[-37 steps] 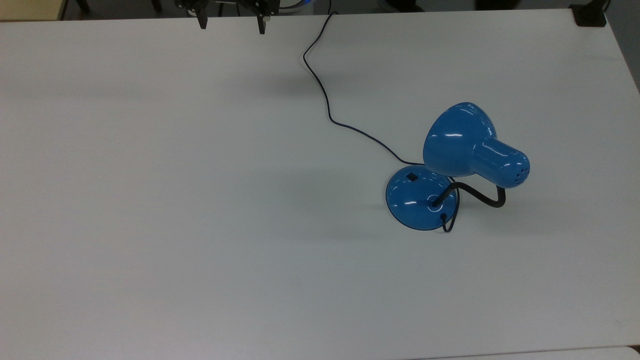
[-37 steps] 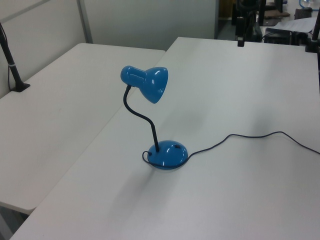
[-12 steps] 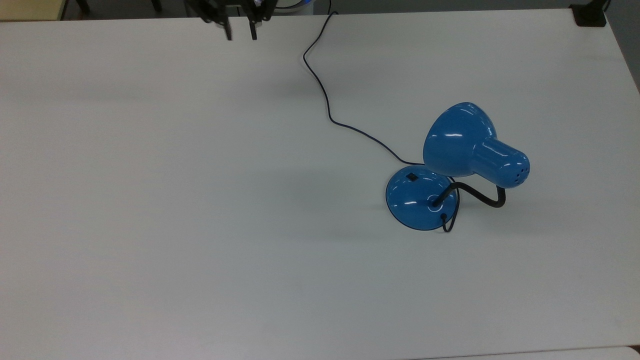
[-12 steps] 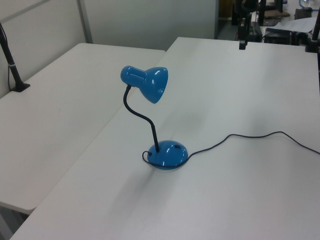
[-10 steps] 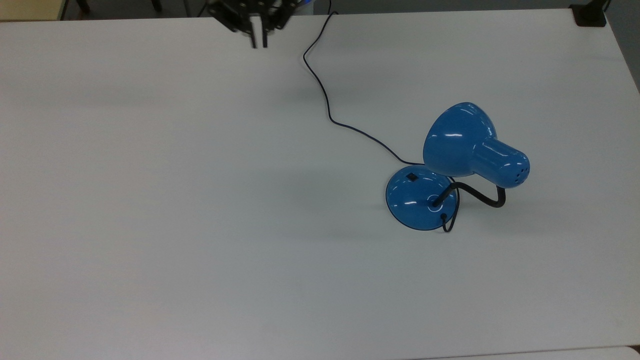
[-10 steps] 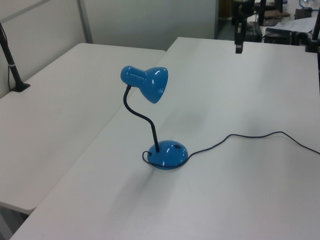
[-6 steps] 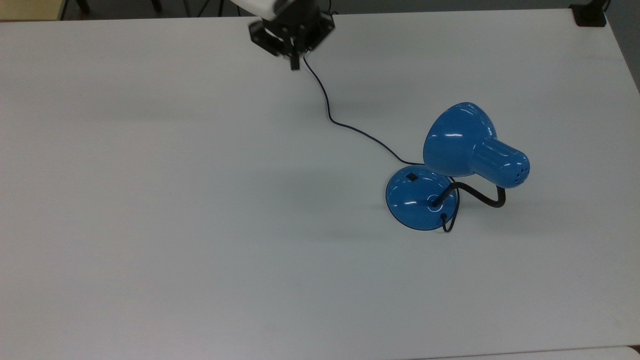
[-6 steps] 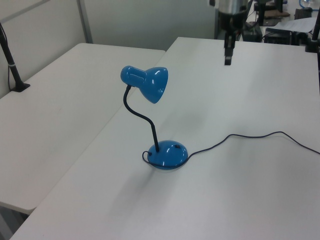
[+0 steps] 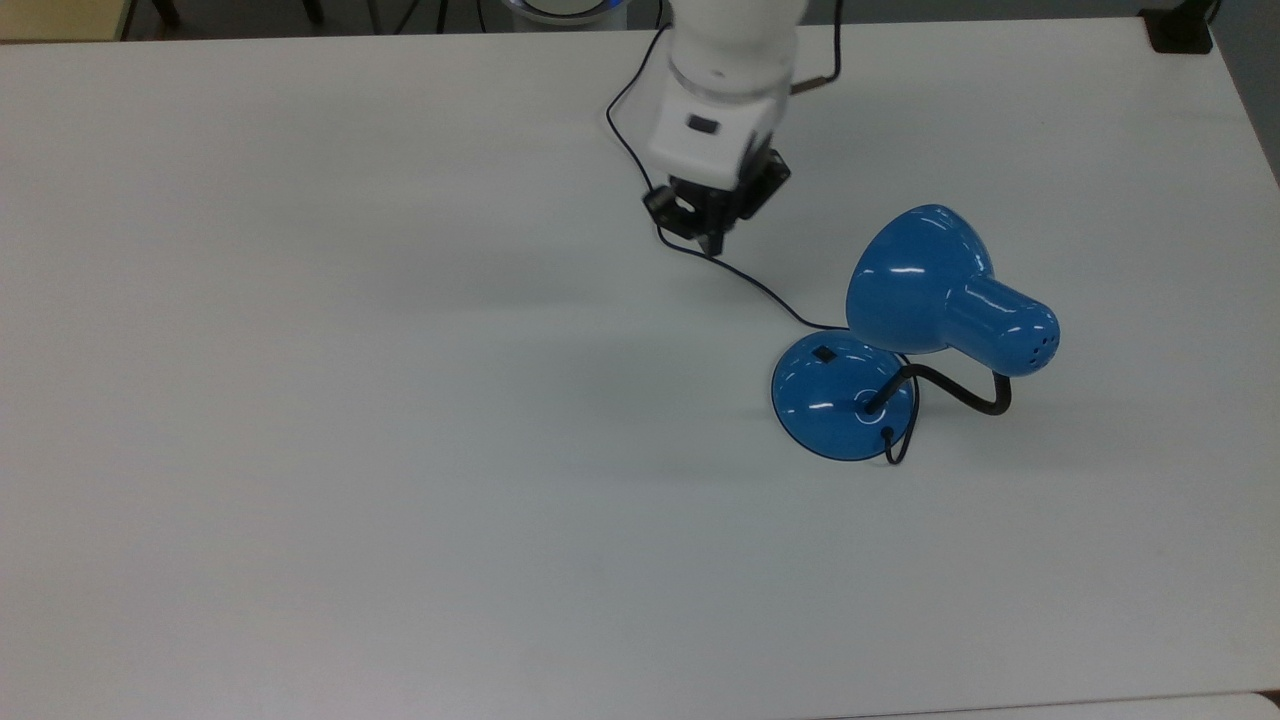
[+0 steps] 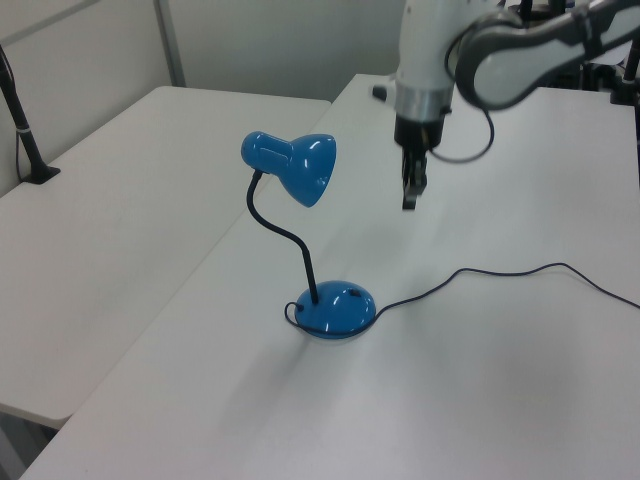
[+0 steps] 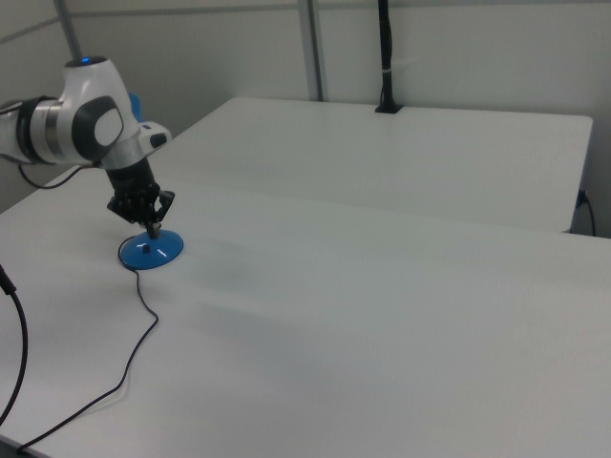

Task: Turn on the lamp
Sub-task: 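Move the gripper toward the blue lamp base and lower it over the button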

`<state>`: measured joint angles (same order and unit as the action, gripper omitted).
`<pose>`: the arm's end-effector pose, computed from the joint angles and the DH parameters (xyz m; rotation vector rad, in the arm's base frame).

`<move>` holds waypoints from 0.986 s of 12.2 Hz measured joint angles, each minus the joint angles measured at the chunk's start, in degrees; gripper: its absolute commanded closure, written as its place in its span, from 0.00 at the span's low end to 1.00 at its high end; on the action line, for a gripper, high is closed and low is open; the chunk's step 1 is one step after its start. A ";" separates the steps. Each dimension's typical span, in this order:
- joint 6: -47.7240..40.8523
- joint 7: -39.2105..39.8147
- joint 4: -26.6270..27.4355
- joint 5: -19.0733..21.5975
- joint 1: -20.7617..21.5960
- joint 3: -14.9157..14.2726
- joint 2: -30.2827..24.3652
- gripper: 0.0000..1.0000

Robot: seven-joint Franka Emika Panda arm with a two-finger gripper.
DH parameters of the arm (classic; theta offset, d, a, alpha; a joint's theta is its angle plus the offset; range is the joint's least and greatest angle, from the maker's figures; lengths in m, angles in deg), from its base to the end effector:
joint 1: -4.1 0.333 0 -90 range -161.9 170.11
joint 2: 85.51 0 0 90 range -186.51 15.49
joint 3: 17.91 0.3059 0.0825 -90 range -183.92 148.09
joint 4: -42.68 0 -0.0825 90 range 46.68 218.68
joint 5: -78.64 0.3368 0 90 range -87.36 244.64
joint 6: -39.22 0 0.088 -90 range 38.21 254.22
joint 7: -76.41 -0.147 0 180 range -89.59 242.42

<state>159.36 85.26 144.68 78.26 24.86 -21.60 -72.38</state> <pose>0.5638 0.1747 0.4053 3.0429 0.7089 0.1393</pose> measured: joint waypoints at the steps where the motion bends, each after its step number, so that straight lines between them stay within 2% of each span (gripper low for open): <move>1: 1.21 0.92 0.79 0.00 0.87 0.06 0.51 1.00; 7: 12.80 2.86 4.12 0.00 5.34 0.48 3.93 1.00; 12: 22.93 3.79 4.05 -0.01 5.70 1.85 7.28 1.00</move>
<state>182.30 89.04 148.72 78.25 30.57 -19.76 -65.10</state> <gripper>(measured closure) 0.991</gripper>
